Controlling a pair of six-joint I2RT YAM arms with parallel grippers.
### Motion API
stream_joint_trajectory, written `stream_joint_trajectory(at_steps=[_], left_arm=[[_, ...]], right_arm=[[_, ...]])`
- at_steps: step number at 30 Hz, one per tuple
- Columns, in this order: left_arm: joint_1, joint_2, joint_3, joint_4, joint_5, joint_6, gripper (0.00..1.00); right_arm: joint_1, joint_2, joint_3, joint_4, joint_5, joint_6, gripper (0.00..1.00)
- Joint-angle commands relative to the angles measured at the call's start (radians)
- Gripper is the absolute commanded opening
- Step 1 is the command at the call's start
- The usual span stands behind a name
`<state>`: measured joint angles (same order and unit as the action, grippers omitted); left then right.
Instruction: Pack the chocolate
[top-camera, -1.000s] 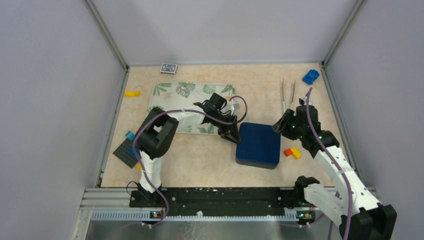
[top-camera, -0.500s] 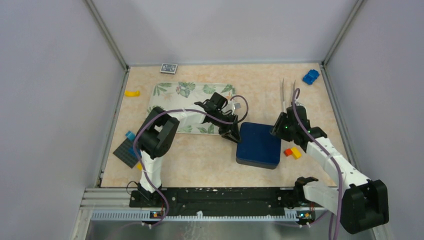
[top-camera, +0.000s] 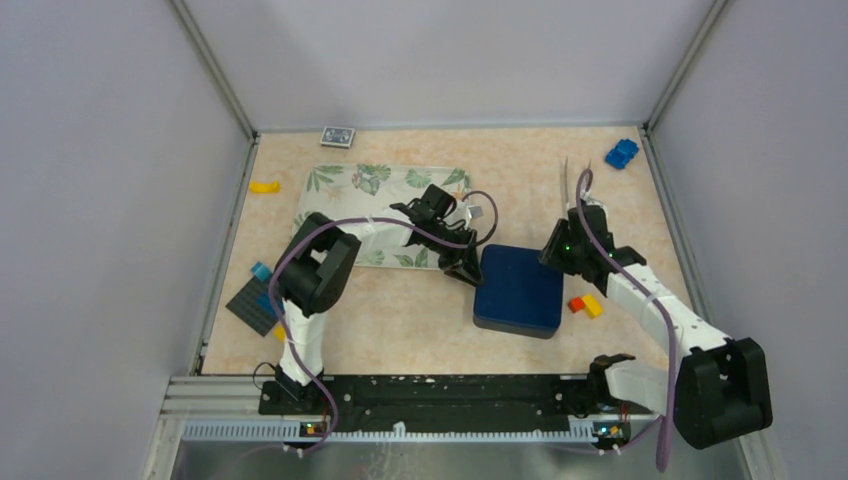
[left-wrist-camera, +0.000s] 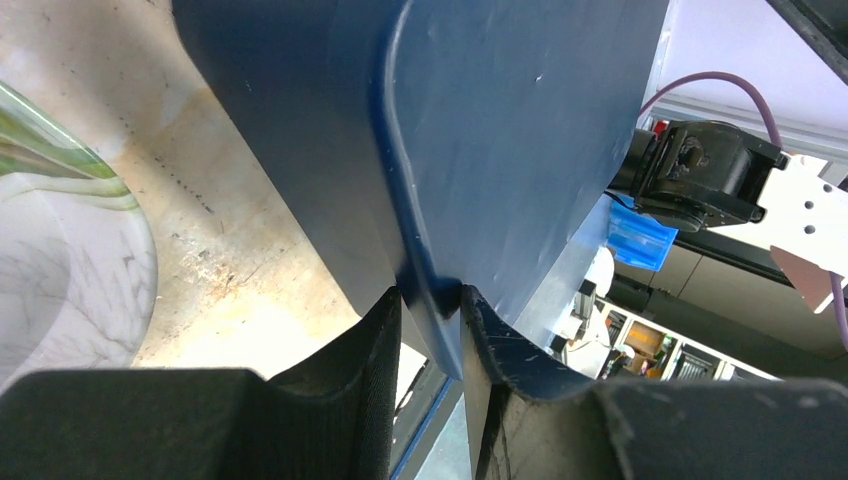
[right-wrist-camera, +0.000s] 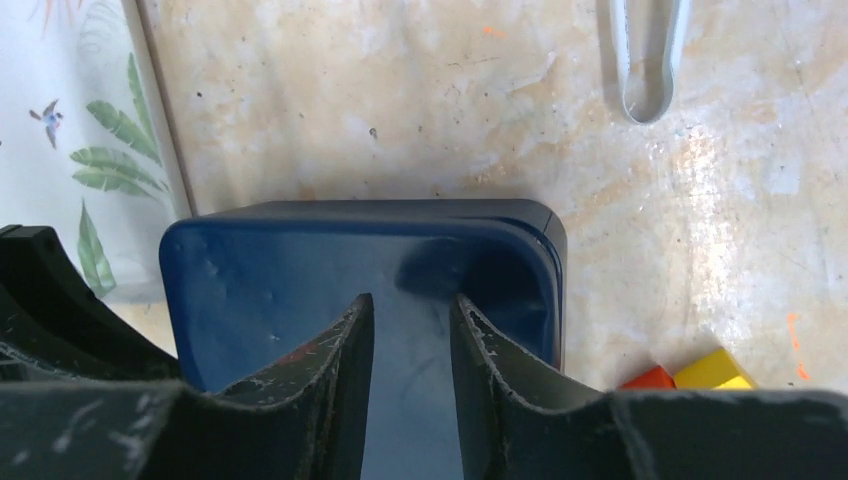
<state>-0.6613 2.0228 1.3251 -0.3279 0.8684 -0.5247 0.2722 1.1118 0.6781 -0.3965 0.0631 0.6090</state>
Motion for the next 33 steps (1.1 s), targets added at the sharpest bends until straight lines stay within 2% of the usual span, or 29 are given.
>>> stream_joint_trajectory(at_steps=[1,8,13,17,22,27,33], left_arm=[[-0.004,0.025,0.030,0.010,-0.021,0.022,0.33],[-0.003,0.026,0.047,0.007,-0.029,0.022,0.33],[-0.003,0.031,0.053,0.001,-0.032,0.023,0.33],[-0.003,0.026,0.055,-0.003,-0.031,0.025,0.33],[-0.003,0.007,0.062,-0.027,-0.037,0.039,0.33],[-0.003,-0.008,0.078,-0.051,-0.065,0.046,0.34],[-0.005,0.010,0.108,-0.053,-0.056,0.038,0.34]], right_arm=[[0.011,0.016,0.051,-0.019,0.016,-0.024,0.32],[0.066,-0.037,0.199,-0.076,0.053,-0.030,0.30],[0.066,-0.026,0.087,-0.021,0.069,-0.007,0.30],[0.067,0.031,-0.009,-0.018,0.152,0.018,0.31],[0.065,-0.002,0.038,-0.077,0.145,0.028,0.30],[0.068,-0.110,0.145,-0.221,0.146,0.031,0.30],[0.106,-0.183,0.161,-0.434,0.123,0.080,0.30]])
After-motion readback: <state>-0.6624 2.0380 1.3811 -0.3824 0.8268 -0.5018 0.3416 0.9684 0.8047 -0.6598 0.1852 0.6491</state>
